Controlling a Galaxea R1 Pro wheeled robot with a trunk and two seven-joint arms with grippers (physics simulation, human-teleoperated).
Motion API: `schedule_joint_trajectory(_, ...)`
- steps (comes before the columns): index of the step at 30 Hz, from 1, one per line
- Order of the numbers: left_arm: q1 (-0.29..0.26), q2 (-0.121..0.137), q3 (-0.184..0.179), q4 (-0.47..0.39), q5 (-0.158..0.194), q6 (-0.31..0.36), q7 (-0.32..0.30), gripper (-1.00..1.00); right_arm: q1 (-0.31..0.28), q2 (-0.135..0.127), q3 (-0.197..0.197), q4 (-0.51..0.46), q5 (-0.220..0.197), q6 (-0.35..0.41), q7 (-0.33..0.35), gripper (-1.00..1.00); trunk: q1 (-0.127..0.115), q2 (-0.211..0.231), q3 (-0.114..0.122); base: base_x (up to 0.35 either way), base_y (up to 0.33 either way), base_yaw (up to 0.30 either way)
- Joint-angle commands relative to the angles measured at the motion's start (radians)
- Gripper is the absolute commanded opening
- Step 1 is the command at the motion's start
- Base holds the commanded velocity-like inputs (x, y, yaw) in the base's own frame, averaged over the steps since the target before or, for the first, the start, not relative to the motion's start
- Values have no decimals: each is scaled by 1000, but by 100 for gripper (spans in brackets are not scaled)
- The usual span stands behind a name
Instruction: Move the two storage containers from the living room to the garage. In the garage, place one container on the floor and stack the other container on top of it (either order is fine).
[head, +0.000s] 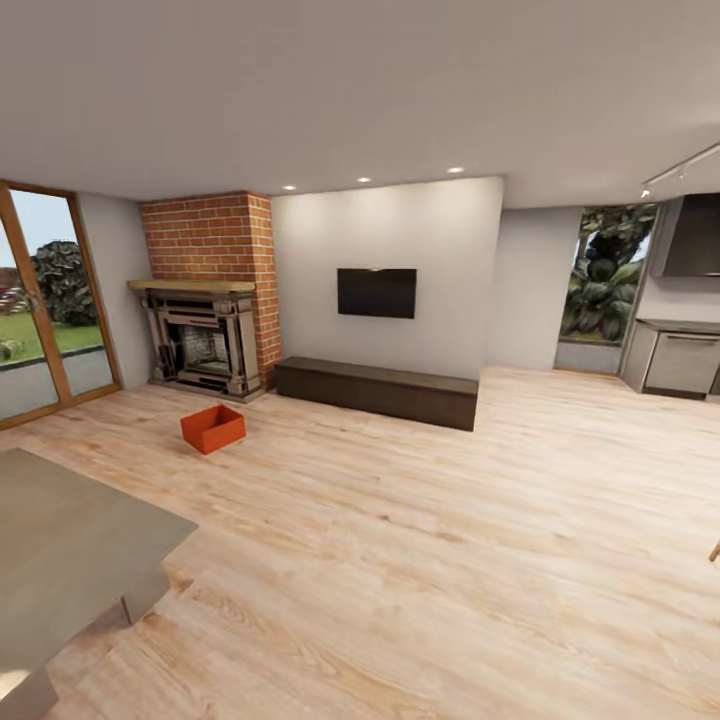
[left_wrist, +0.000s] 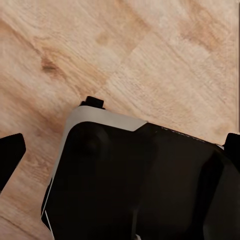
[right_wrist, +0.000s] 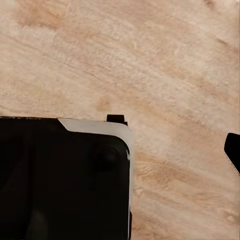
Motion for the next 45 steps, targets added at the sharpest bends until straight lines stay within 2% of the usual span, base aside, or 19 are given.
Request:
schedule_joint_trajectory(1,0,0,-8,0,9,3,2,100,-1,-1,0,2,2,-3,2,100,1,-1,0,324,0,19)
schedule_joint_trajectory(26,0,-1,-8,0,10,-3,2,100,-1,2,-1,2,-4,0,2,100,1,-1,0,324,0,1)
schedule_joint_trajectory(35,0,-2,-8,0,10,-7,5,100,-1,-1,0,2,-1,2,2,100,1,-1,0,324,0,215)
schedule_joint_trajectory(45,0,-3,-8,0,10,-5,5,100,-1,-1,0,2,1,1,2,100,1,-1,0,324,0,21)
